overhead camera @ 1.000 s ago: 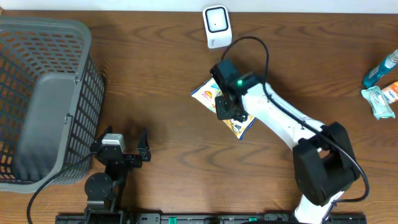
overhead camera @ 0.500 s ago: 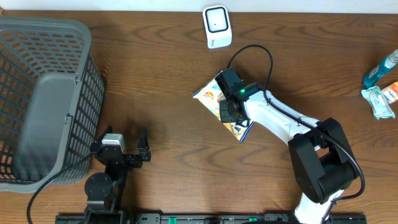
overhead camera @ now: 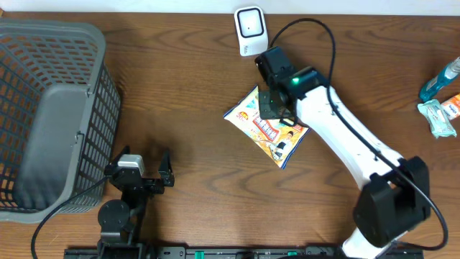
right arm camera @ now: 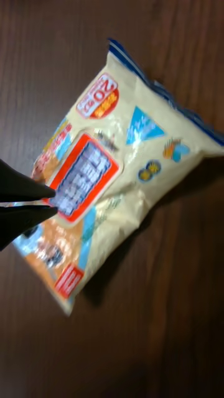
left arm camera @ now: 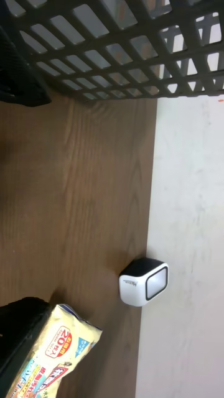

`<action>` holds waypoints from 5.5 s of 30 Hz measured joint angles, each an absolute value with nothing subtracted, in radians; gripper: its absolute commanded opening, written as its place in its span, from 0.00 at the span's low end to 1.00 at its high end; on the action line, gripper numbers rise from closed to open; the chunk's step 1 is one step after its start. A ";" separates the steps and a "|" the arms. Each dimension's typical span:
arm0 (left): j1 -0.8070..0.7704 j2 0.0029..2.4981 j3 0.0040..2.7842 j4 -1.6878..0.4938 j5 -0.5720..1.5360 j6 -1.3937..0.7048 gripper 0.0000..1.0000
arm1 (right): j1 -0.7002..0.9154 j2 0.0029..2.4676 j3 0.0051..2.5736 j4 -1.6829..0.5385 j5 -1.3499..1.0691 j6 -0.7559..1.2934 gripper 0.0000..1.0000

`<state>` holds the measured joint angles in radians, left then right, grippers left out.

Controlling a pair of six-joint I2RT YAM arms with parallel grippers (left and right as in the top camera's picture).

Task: Scan the item barcode

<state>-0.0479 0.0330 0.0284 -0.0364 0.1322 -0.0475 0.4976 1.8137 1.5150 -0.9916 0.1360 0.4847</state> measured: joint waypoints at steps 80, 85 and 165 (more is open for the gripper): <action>-0.048 0.033 0.028 -0.036 0.132 -0.047 0.98 | 0.789 2.082 1.412 -0.897 0.555 0.188 0.75; -0.048 0.033 0.028 -0.036 0.132 -0.047 0.98 | 0.797 2.157 1.434 -0.944 0.730 0.245 0.15; -0.048 0.033 0.028 -0.036 0.132 -0.047 0.98 | 0.285 1.813 1.216 -1.339 -1.496 -1.031 0.01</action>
<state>-0.0479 0.0330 0.0284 -0.0364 0.1322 -0.0471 0.2852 1.8133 1.2160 -1.3388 -1.4963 -1.0309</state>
